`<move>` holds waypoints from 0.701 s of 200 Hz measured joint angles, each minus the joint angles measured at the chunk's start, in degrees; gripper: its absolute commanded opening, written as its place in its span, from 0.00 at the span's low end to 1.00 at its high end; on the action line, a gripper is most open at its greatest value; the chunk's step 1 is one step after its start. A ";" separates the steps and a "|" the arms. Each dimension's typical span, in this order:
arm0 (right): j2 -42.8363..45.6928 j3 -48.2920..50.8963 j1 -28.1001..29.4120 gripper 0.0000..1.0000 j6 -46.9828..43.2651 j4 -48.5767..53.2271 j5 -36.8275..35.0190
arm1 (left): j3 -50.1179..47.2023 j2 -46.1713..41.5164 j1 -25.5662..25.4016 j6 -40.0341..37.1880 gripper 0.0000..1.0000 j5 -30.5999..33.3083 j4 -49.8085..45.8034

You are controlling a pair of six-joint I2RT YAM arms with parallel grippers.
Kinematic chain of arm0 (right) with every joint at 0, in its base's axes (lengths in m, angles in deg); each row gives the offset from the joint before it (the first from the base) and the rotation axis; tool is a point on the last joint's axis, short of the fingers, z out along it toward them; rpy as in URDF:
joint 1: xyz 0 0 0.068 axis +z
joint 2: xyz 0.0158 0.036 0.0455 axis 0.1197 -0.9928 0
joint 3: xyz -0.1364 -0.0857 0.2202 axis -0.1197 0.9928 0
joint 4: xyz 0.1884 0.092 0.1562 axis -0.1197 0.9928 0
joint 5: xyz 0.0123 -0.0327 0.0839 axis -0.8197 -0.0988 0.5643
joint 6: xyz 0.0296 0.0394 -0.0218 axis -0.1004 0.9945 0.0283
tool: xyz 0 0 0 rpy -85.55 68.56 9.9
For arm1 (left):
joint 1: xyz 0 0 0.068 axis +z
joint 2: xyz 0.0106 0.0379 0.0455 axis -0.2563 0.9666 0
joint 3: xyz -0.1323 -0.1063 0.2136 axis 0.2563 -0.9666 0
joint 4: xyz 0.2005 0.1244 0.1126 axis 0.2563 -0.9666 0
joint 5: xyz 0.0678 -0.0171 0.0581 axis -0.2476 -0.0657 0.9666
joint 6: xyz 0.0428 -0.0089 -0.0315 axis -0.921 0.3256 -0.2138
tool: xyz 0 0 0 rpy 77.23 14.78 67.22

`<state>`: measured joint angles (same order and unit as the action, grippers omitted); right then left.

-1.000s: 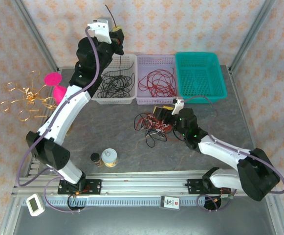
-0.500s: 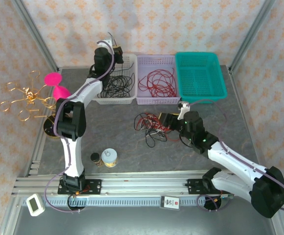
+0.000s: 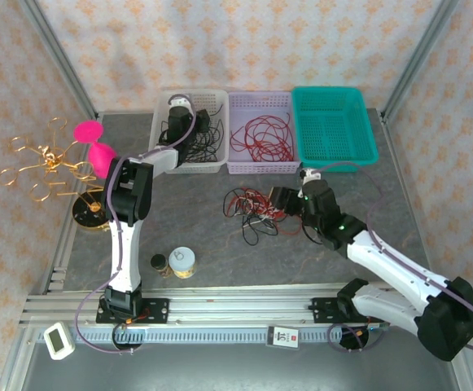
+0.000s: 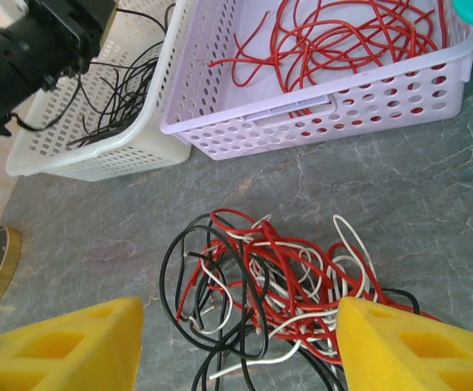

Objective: Untangle the cables

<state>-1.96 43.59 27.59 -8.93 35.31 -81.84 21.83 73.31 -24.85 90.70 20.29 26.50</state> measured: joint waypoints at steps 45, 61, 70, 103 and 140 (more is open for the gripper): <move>-5.66 -3.63 0.00 0.64 -0.07 1.49 -1.03 | -4.96 -3.72 0.04 1.57 0.55 0.63 -1.79; -7.80 -4.90 0.00 0.64 -0.09 1.70 -1.77 | -8.11 -8.46 0.04 1.29 0.63 1.03 -2.86; -9.53 -6.10 0.00 0.64 -0.37 2.10 -2.01 | -9.29 -11.17 0.04 1.40 0.66 1.29 -3.48; -17.64 -12.70 -0.02 0.64 -1.20 3.54 -2.01 | -13.53 -22.21 0.02 -0.28 0.64 -0.55 -5.66; -24.98 -16.94 -1.49 0.59 -1.31 4.20 -0.83 | -22.58 -32.85 -0.11 -2.97 0.65 -1.86 -8.68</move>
<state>-26.94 26.65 26.10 -10.25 39.51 -82.67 -0.74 40.46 -24.96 87.73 18.44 17.82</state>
